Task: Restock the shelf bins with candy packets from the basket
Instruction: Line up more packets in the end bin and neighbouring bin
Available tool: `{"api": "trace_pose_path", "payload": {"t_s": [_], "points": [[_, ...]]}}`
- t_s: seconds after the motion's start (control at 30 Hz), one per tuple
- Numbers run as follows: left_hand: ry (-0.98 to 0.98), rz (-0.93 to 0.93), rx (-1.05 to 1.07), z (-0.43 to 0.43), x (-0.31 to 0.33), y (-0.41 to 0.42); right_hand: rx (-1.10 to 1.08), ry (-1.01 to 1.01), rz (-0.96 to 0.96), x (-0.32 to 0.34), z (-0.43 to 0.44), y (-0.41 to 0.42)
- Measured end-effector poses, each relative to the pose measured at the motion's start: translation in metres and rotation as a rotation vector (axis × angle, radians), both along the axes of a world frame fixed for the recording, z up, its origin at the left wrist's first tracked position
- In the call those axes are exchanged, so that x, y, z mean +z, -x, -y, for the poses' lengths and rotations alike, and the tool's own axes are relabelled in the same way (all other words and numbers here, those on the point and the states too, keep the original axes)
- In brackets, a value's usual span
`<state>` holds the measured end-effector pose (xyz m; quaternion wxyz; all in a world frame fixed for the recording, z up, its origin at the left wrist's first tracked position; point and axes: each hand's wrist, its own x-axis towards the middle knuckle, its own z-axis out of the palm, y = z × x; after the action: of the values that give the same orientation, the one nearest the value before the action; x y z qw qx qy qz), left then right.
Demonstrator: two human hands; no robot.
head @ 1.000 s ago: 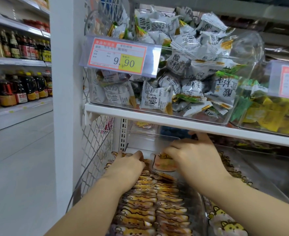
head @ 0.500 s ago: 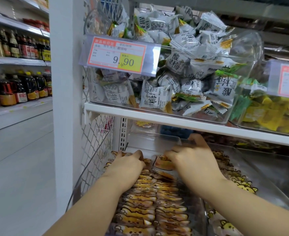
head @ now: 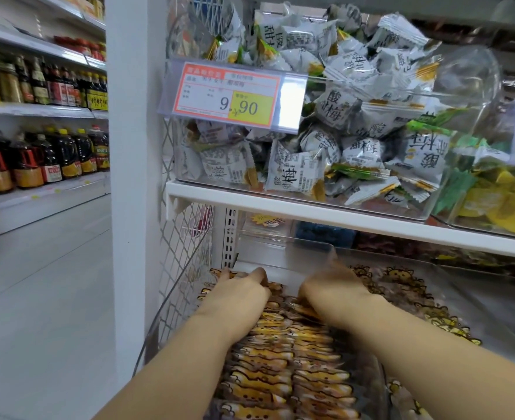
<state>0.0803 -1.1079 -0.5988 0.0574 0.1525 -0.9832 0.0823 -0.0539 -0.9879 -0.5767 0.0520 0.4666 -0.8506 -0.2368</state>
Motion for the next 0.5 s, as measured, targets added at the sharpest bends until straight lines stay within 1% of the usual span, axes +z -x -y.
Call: {"api": "trace_pose_path", "payload": {"t_s": [0.07,0.13,0.2,0.37,0.5], "points": [[0.0,-0.004,-0.006,0.002,-0.002,0.001,0.032,0.045,-0.033,-0.002,-0.006,0.002],[-0.014,-0.009,0.01,0.005,-0.005,0.003,0.004,0.095,-0.002,0.004,-0.013,-0.003],[0.001,-0.011,0.009,0.006,-0.008,0.005,-0.011,0.172,0.062,0.012,-0.021,-0.011],[0.04,0.007,-0.028,0.012,-0.01,0.008,0.029,0.385,0.201,0.029,-0.049,-0.043],[-0.002,-0.013,-0.033,0.001,0.013,-0.009,0.088,0.568,0.331,0.045,-0.08,-0.061]]}}
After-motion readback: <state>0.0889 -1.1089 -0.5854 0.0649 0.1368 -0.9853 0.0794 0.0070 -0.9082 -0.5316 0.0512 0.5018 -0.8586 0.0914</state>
